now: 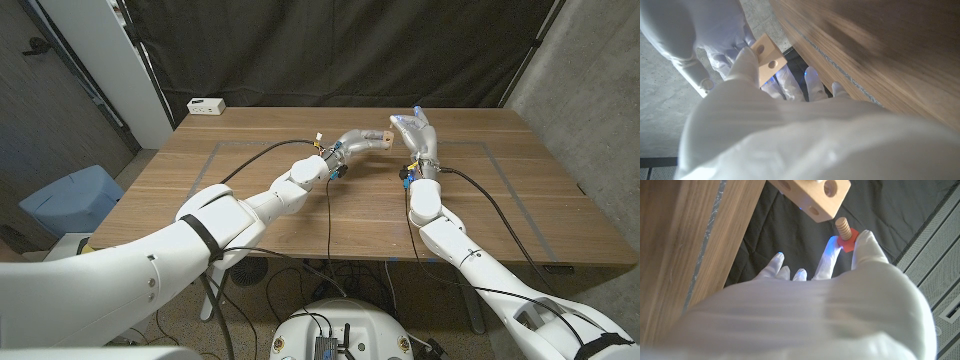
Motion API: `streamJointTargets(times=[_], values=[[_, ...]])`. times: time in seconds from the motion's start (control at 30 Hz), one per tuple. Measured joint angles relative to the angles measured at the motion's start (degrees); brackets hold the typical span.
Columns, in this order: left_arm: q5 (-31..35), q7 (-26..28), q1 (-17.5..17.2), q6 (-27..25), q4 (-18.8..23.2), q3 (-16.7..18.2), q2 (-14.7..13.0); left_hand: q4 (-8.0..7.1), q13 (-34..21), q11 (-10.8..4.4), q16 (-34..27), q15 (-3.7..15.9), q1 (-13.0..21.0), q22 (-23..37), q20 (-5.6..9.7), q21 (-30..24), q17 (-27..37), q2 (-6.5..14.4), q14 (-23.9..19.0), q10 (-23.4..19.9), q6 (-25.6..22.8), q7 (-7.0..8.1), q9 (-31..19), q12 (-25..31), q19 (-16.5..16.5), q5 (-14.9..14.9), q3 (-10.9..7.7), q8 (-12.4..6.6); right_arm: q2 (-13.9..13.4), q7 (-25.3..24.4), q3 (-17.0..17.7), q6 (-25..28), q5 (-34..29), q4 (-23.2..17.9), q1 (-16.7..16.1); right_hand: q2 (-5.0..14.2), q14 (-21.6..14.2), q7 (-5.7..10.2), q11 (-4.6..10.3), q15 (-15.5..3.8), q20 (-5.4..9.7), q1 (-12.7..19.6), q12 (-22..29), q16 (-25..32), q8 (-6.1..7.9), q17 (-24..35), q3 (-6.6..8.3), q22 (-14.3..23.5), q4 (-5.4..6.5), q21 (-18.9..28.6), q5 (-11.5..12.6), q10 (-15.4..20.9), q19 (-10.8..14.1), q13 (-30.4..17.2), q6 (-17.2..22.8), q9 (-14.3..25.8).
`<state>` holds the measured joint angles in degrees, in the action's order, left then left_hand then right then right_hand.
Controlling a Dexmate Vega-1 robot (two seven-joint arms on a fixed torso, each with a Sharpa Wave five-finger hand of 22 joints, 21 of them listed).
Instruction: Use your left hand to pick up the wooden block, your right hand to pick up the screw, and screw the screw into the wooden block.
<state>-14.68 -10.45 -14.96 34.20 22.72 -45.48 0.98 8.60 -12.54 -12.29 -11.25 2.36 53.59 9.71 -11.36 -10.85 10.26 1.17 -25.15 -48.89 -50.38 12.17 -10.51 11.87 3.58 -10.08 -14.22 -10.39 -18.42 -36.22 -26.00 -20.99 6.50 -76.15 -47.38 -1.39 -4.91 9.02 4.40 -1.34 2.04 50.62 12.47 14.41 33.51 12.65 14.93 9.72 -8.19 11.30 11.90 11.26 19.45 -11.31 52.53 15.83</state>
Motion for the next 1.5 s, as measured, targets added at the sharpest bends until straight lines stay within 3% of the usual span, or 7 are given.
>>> streamJointTargets(times=[1.5], values=[[-0.32,0.01,-0.47,-0.19,-0.05,0.71,0.37,0.11,0.30,0.00,0.00,0.00,0.30,0.00,0.00,0.00,-0.01,0.27,0.00,0.00,-0.09,0.12,0.01,0.00,0.01,0.00,0.11,0.00,-0.27,-0.56,-0.60,0.43,-1.65,-0.04,-0.48,0.35,0.00,0.01,0.22,0.00,-0.01,-0.10,0.00,-0.23,0.40,0.00,-0.09,0.00,-0.09,0.00,-0.40,0.21,-0.01,0.00,-0.01,0.24]])
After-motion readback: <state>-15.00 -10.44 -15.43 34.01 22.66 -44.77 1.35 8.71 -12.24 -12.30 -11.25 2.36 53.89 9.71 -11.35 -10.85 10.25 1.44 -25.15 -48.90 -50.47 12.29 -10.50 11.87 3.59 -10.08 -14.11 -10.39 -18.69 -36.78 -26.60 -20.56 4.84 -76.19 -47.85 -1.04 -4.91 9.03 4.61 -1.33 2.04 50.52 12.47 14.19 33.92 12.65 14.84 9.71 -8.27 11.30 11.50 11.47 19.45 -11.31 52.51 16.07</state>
